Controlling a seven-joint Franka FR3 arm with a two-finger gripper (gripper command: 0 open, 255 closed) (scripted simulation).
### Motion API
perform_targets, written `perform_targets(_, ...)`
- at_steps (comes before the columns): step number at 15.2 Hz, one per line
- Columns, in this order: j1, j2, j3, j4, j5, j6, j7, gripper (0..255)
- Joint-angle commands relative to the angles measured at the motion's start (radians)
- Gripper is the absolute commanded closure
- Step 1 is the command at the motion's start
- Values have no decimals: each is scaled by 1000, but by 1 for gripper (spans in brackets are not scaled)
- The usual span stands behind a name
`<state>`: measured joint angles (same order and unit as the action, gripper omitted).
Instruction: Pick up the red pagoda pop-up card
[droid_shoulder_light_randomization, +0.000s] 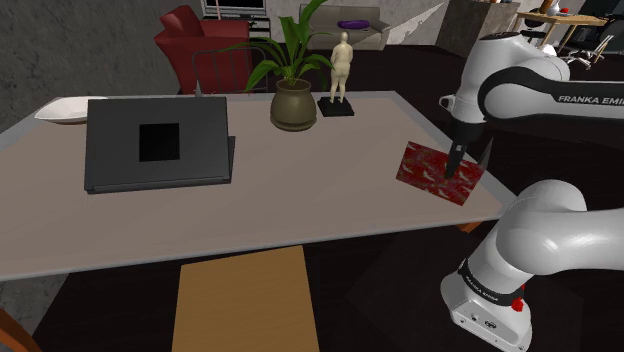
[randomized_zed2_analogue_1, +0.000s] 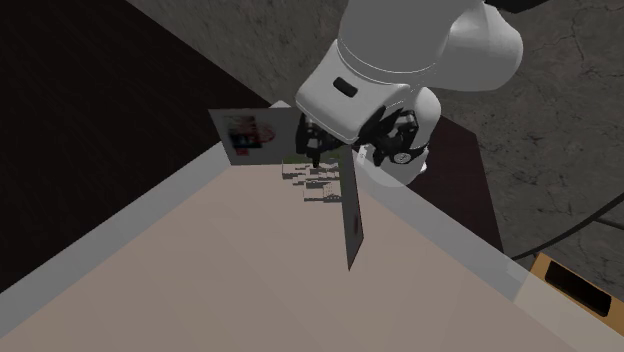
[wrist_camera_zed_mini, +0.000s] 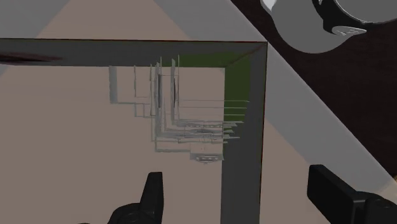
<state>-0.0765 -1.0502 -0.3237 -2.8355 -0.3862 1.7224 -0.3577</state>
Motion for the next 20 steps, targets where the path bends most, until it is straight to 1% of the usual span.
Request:
perform_targets(1, -17, -77, 5, -12, -7, 10, 1, 0)
perform_targets(2, -15, -75, 8, -14, -4, 13, 4, 255)
perform_targets(6, -20, -68, -4, -27, -15, 34, 2, 255)
perform_targets(10, -26, -96, 1, -25, -13, 5, -6, 255)
perform_targets(11, -17, -77, 5, -12, -7, 10, 1, 255)
perform_targets(20, 1, -62, 43, 111, 34, -97, -13, 255)
